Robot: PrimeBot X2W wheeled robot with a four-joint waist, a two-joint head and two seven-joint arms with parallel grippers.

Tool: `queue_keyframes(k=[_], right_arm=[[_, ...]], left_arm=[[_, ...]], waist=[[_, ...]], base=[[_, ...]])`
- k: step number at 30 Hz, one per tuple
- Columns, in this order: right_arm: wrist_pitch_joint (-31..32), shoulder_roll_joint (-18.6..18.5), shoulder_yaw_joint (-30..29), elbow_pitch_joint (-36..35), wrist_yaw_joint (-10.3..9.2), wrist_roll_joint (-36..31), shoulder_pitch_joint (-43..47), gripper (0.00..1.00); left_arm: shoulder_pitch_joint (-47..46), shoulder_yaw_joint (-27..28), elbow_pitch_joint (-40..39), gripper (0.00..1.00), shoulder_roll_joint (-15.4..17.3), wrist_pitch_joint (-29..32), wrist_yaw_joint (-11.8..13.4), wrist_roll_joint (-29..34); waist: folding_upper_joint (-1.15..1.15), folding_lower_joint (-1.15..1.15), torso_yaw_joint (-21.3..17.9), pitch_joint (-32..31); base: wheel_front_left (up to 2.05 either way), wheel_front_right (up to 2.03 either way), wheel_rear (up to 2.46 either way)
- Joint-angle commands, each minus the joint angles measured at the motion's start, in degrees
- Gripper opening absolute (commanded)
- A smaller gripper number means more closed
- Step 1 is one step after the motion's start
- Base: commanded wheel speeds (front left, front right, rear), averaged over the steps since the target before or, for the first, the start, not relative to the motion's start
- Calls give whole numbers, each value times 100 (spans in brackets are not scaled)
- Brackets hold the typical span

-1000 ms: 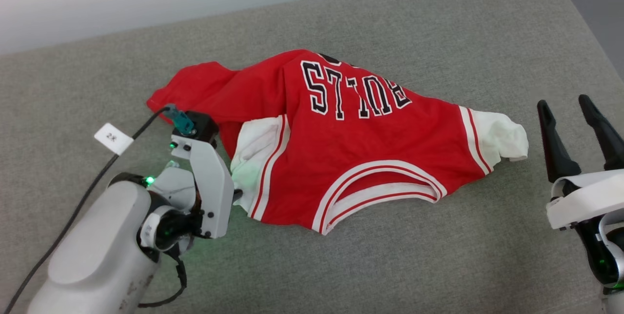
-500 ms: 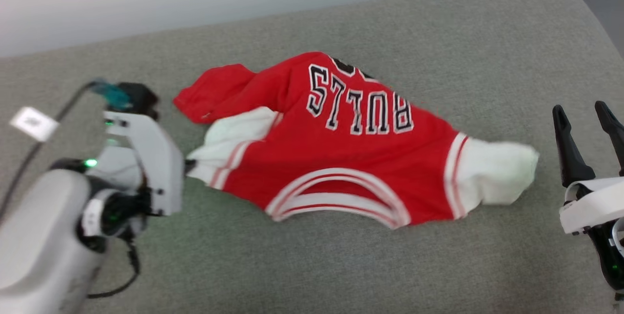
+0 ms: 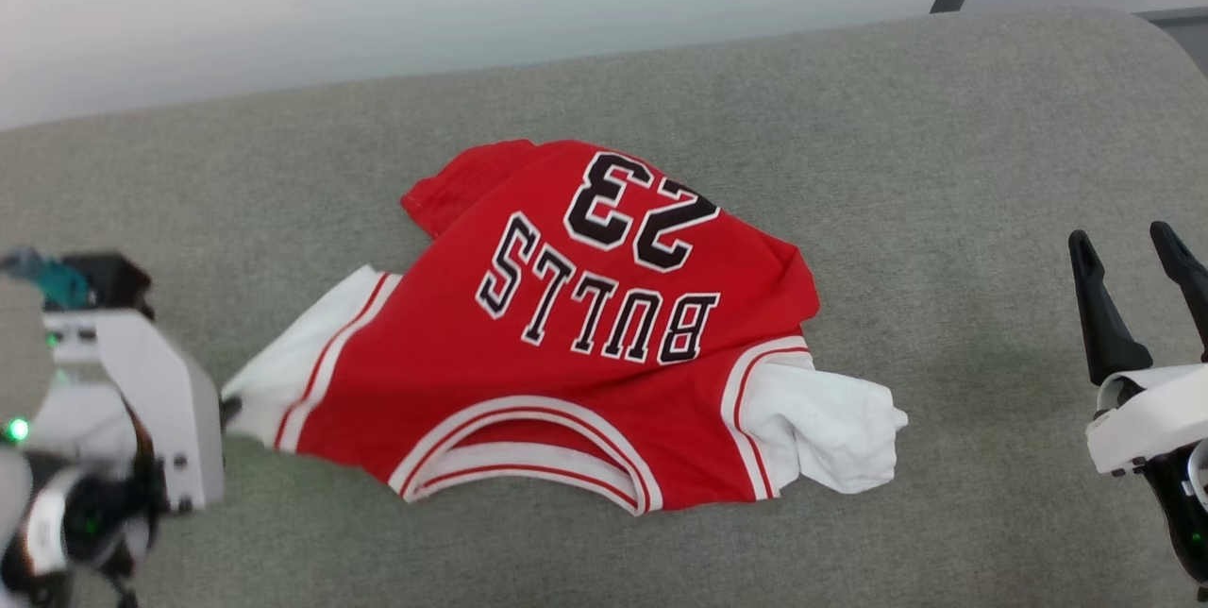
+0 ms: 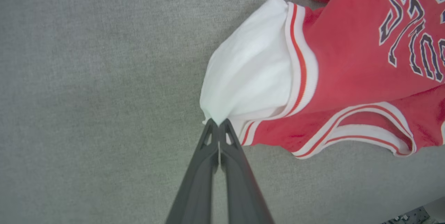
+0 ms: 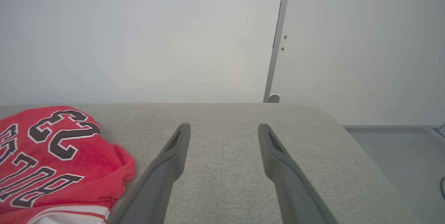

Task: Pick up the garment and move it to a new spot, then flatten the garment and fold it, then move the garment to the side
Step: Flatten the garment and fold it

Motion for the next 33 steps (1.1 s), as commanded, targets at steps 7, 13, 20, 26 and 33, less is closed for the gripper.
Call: queue_keyframes(k=[7, 13, 20, 26, 33], right_arm=[[78, -35, -54, -51, -6, 41, 179, 100], [194, 53, -100, -142, -6, -9, 216, 100], [178, 13, -30, -80, -6, 59, 95, 100], [157, 14, 44, -53, -6, 75, 55, 100], [151, -2, 64, -75, -6, 89, 95, 100]], left_arm=[[1090, 92, -434, 0, -68, -168, 245, -235], [1503, -143, -454, 0, -462, -400, 126, -333], [1377, -396, -4, 0, -876, -598, -91, -356], [1231, -377, 263, 0, -930, -738, -250, -375], [1223, -183, 41, 100, -766, -854, -223, -360]], waist=[[0, 0, 68, -53], [0, 0, 99, -16], [0, 0, 90, 48], [0, 0, 44, 76], [0, 0, 24, 1]], base=[[0, 0, 0], [0, 0, 0], [0, 0, 0], [0, 0, 0], [0, 0, 0]])
